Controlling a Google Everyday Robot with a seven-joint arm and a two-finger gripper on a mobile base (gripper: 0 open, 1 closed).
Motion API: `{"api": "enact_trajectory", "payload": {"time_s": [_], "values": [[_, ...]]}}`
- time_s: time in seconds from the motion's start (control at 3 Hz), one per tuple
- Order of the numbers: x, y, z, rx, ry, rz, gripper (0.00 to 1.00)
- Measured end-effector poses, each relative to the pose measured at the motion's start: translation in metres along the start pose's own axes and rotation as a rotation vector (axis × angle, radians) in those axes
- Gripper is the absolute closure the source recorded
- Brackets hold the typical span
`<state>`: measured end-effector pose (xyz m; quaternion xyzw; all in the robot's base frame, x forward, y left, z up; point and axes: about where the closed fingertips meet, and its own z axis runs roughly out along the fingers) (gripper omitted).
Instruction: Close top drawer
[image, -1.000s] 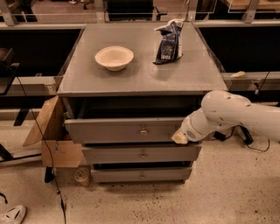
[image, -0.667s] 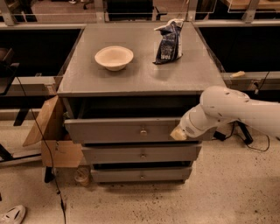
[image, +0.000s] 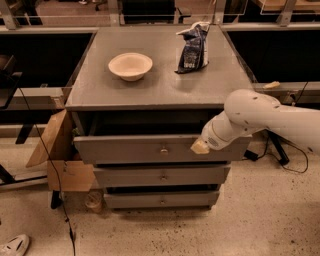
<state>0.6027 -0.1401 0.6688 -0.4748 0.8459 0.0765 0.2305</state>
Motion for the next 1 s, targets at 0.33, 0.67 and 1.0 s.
{"api": "enact_trajectory", "payload": {"time_s": [0.33, 0.67, 1.0], "values": [[-0.0089, 0.0007, 0.0020, -0.010, -0.013, -0.011, 0.16], [-0.0088, 0.0102, -0.0007, -0.016, -0.021, -0.019, 0.00], [-0.0088, 0.0102, -0.0007, -0.016, -0.021, -0.019, 0.00]]}}
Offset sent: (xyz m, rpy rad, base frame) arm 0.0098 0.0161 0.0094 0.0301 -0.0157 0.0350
